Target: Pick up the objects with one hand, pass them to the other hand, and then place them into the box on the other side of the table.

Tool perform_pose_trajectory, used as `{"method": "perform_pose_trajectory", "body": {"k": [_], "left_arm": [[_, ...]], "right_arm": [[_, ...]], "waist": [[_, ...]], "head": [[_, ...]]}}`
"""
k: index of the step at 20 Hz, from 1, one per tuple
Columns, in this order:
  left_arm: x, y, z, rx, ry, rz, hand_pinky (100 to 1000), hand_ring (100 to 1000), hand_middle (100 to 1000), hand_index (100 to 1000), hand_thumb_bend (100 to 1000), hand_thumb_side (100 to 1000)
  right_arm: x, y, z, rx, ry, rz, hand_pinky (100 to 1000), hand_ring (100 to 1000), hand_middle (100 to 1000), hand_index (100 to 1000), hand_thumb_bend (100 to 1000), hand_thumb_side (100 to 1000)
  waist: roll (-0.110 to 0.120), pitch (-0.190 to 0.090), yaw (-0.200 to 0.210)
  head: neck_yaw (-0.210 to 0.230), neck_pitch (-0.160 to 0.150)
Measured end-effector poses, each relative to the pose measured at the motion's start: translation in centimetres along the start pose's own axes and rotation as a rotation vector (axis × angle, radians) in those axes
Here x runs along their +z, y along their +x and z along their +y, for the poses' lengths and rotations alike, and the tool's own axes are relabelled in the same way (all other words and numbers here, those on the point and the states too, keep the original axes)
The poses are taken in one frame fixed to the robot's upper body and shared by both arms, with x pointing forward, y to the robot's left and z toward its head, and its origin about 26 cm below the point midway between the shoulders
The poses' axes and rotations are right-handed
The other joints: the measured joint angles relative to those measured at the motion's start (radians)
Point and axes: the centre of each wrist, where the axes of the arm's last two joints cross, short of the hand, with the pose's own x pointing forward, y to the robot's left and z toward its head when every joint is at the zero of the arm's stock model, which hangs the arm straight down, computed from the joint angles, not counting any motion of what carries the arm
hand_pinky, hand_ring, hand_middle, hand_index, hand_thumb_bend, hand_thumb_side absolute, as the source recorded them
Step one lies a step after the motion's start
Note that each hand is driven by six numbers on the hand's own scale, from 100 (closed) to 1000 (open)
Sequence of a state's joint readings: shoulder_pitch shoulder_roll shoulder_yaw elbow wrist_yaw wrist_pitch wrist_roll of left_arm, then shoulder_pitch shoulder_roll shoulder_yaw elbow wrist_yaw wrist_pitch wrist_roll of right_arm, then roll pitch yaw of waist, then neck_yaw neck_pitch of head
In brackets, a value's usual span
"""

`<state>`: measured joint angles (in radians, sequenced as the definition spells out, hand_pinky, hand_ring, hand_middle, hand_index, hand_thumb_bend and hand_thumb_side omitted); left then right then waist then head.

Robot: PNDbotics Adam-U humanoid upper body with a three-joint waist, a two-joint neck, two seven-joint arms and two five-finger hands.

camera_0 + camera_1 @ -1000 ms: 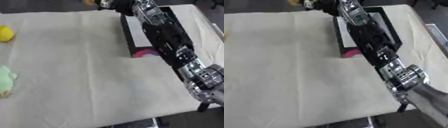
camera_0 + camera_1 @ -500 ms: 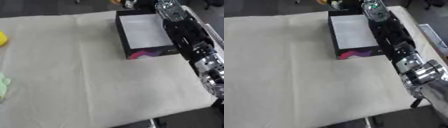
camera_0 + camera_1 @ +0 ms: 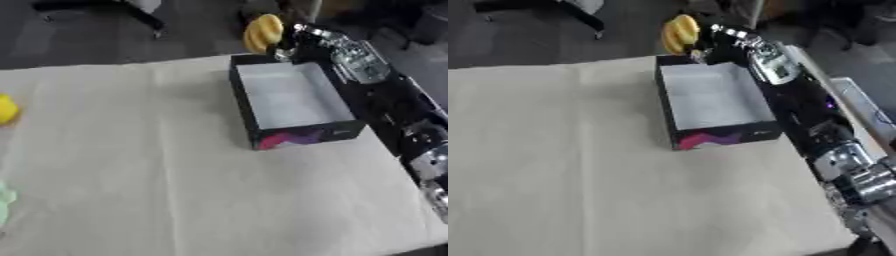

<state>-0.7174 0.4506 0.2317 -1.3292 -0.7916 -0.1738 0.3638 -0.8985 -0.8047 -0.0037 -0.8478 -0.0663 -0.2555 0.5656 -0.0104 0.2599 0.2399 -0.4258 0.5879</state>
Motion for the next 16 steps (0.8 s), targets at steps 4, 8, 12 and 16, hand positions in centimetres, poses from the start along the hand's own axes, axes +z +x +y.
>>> {"method": "perform_pose_trajectory", "body": {"k": [4,8,12,16], "left_arm": [[0.0,-0.3,0.4,-0.012,0.014,0.010,847,819,802,832,417,218],[0.0,-0.4,0.5,-0.016,0.025,0.021,847,819,802,831,418,218],[0.0,-0.6,0.8,-0.026,0.030,0.023,847,819,801,830,415,217],[0.0,-0.8,0.9,-0.029,0.035,0.031,847,819,801,831,415,214]], "right_arm": [[1.6,-1.3,-0.8,0.086,-0.039,0.023,857,1000,281,690,100,266],[3.0,-2.0,-1.7,0.196,-0.062,0.019,838,1000,303,706,100,284],[4.2,-2.7,-2.2,0.311,-0.042,0.007,842,1000,465,859,100,294],[4.7,-2.8,-2.5,0.420,0.018,-0.033,931,1000,766,1000,100,359]], "waist": [[0.000,0.000,0.000],[-0.003,0.000,0.000],[-0.003,0.000,0.000],[-0.003,0.000,0.001]], "head": [[-0.002,0.006],[-0.004,0.026],[-0.007,0.037],[-0.008,0.043]]}}
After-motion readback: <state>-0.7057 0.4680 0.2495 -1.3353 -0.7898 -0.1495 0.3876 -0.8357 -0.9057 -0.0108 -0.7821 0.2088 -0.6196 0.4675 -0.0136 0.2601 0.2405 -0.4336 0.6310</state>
